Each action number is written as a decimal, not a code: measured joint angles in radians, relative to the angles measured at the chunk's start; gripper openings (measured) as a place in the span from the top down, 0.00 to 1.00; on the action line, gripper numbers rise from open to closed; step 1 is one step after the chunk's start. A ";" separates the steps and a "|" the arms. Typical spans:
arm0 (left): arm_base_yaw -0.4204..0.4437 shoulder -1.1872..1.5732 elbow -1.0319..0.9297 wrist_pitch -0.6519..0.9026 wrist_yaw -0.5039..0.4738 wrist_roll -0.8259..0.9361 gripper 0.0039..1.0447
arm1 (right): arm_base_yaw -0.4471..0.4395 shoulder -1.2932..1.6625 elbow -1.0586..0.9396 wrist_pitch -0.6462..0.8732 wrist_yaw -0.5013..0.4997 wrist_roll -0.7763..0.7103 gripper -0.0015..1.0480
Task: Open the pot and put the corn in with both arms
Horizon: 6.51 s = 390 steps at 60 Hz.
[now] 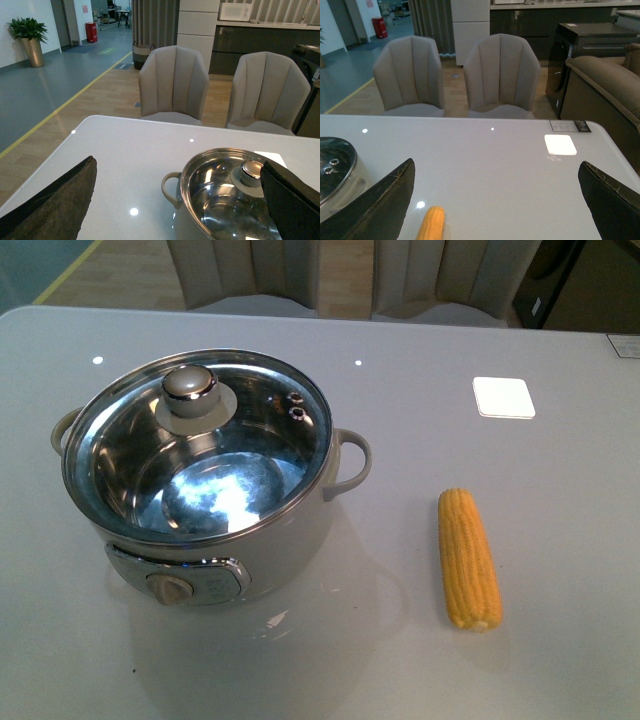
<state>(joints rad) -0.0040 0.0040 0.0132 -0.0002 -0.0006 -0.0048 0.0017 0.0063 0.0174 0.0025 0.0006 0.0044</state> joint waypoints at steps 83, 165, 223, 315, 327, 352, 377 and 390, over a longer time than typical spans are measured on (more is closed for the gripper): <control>-0.293 1.334 0.252 0.754 -0.014 -0.101 0.07 | 0.000 0.000 0.000 0.000 0.000 0.000 0.09; -0.303 1.875 0.721 0.632 0.164 0.029 0.07 | 0.000 -0.001 0.000 0.000 0.000 0.000 0.09; -0.277 1.938 0.768 0.536 0.138 -0.048 0.07 | 0.000 -0.001 0.000 0.000 0.000 0.000 0.09; -0.290 1.816 0.771 0.470 0.069 0.005 0.53 | 0.000 -0.001 0.000 0.000 0.000 0.000 0.09; -0.286 1.767 0.774 0.440 0.072 0.005 0.53 | 0.000 -0.001 0.000 0.000 0.000 0.000 0.09; -0.140 1.556 0.679 0.417 0.146 0.035 0.53 | 0.000 -0.001 0.000 0.000 0.000 0.000 0.09; 0.222 1.484 0.520 0.470 0.314 0.117 0.51 | 0.000 -0.001 0.000 0.000 0.000 0.000 0.09; 0.422 1.556 0.518 0.537 0.358 0.156 0.50 | 0.000 -0.001 0.000 0.000 0.000 0.000 0.09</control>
<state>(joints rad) 0.4183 1.5597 0.5312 0.5369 0.3573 0.1516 0.0017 0.0055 0.0174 0.0025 0.0002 0.0044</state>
